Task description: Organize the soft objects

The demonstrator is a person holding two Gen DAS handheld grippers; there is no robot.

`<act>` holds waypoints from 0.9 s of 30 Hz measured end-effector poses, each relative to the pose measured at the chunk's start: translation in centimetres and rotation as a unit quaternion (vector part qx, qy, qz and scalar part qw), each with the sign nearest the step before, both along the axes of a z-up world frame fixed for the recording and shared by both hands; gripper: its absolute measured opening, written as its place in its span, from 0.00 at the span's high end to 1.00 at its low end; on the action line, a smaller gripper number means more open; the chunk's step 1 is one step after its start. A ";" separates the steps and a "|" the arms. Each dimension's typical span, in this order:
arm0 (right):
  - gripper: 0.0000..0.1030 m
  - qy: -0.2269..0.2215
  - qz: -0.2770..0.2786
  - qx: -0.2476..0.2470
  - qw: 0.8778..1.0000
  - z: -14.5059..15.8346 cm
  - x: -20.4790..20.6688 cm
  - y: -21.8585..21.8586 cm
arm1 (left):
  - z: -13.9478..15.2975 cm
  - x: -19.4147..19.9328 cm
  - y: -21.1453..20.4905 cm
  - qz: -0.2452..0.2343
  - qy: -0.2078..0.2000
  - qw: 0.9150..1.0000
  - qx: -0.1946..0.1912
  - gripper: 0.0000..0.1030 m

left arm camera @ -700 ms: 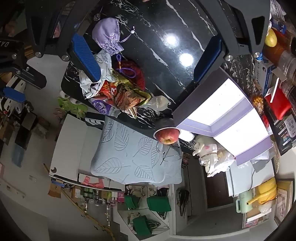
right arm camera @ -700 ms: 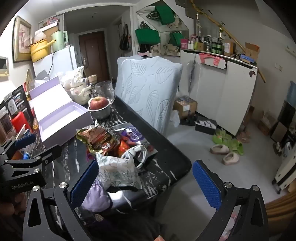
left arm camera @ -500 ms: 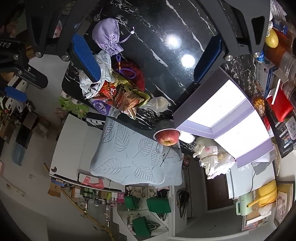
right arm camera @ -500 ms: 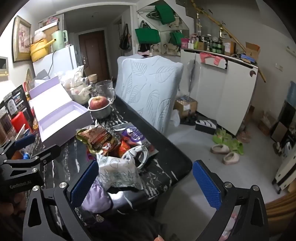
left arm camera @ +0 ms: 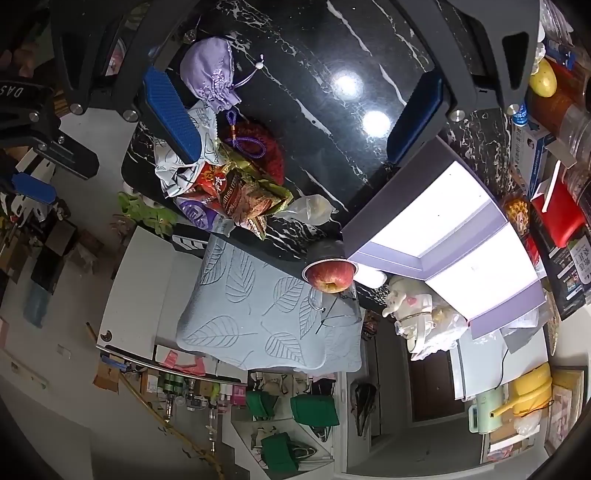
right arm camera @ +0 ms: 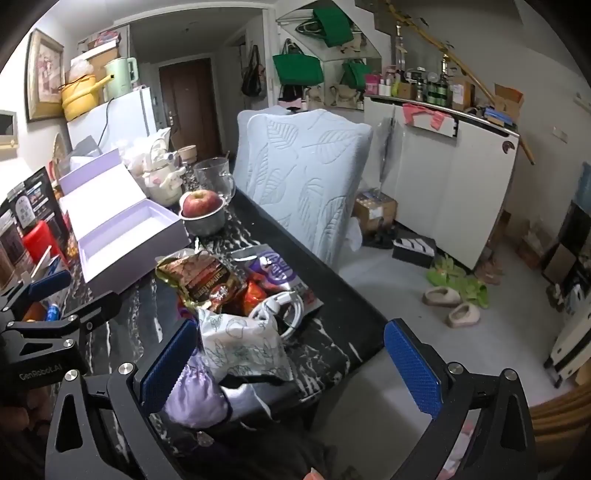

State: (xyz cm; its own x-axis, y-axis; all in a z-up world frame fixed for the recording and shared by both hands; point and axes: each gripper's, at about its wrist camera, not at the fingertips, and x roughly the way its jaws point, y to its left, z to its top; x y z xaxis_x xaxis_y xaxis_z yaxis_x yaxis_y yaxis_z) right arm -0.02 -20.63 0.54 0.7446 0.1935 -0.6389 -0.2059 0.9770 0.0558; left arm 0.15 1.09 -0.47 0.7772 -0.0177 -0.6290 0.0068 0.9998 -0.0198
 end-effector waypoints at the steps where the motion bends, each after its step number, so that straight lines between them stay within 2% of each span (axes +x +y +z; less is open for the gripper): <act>1: 0.00 0.000 0.000 0.000 1.000 0.0 0.0 0.0 | 0.0 0.0 0.0 -0.001 0.000 1.000 -0.001 0.01; 27: 0.00 0.002 0.005 0.002 1.000 0.0 0.0 0.3 | 0.4 -0.3 -0.1 -0.006 0.003 1.000 -0.006 0.01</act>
